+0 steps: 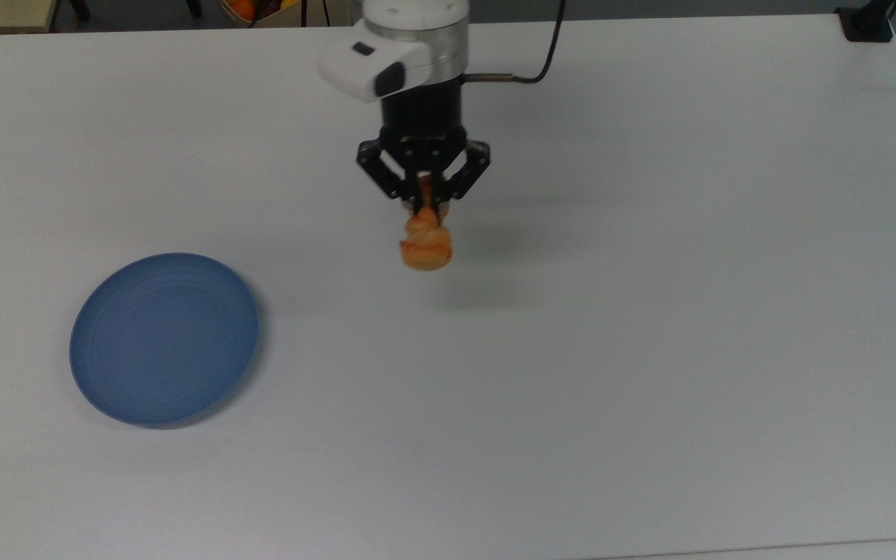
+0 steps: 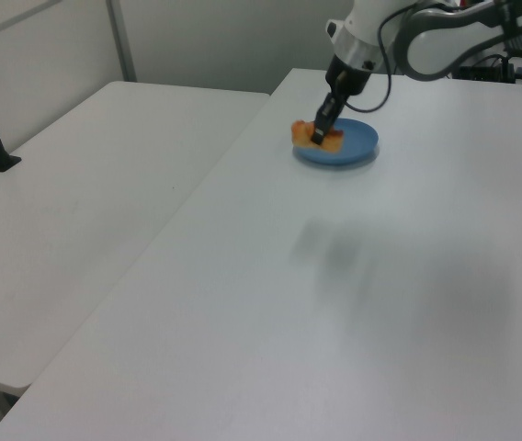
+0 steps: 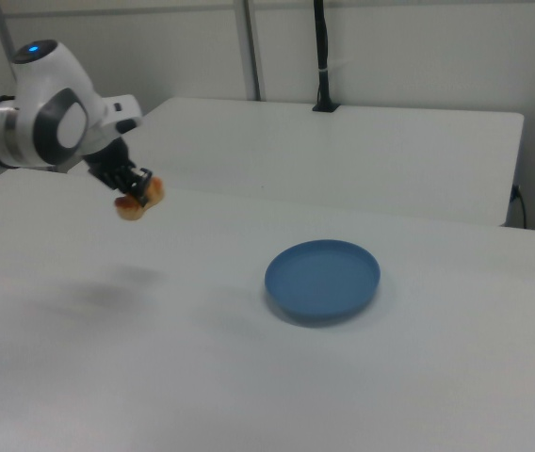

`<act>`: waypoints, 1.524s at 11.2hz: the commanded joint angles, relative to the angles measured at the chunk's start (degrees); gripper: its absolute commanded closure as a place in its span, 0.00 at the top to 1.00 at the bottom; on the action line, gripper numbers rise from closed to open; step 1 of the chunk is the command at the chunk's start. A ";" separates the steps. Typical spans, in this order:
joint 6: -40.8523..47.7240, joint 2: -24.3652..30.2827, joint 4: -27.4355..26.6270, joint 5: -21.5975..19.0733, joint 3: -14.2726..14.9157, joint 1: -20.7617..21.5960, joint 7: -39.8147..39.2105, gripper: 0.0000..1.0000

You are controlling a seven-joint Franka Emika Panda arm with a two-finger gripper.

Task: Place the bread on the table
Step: 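Lift the bread roll up off the blue plate, then carry the bread roll away from the plate and lower it onto the table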

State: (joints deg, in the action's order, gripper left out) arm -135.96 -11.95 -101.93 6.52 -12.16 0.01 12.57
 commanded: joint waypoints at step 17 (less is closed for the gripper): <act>11.24 10.46 -27.36 0.25 0.12 20.73 20.66 0.17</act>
State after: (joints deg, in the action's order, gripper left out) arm -124.48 -0.50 -129.04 6.56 -12.50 20.19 32.02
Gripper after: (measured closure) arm 0.824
